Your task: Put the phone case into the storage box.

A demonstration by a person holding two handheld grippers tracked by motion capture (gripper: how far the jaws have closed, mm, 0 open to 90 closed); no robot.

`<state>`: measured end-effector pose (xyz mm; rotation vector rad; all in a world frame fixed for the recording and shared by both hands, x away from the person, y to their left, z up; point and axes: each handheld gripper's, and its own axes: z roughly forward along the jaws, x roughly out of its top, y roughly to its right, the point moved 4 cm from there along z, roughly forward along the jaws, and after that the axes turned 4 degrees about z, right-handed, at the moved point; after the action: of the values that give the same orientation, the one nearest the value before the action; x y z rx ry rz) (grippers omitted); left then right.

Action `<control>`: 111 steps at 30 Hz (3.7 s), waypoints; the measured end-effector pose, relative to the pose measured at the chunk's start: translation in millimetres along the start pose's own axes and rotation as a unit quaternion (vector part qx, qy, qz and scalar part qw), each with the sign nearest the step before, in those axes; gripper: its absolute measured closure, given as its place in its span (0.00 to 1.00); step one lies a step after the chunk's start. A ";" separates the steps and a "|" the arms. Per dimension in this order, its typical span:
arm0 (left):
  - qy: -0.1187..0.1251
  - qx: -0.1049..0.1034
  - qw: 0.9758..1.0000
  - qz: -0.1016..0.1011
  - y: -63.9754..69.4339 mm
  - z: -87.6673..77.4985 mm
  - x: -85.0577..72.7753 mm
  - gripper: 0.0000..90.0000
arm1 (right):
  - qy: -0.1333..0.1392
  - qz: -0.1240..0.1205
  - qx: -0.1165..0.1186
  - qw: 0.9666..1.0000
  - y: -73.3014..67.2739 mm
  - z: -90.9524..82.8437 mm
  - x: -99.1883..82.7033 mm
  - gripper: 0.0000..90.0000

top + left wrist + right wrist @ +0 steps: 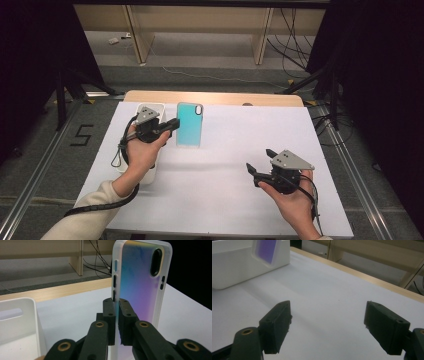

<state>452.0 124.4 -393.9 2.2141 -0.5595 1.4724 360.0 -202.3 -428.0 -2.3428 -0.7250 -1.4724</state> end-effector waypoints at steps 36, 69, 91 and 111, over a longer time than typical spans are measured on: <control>0.007 0.015 1.000 -0.002 -16.4 -8.5 1.6 0.95 | 0.013 0.003 -0.013 1.000 4.0 -3.7 -1.5 0.25; 0.012 0.026 1.000 -0.003 -29.0 -12.7 4.6 0.95 | 0.018 0.015 -0.006 1.000 3.7 -6.3 -3.2 0.18; 0.012 0.034 0.999 0.014 -41.3 -13.8 6.8 0.95 | 0.025 0.024 -0.011 0.999 5.9 -8.0 -5.4 0.18; 0.021 0.041 0.999 0.009 -59.1 -20.3 12.1 0.95 | 0.026 0.024 -0.016 0.999 8.8 -12.4 -6.7 0.18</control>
<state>473.0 183.5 -382.8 2.2401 -0.5144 1.5746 353.1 -217.5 -428.3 -2.3197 -0.6315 -1.5299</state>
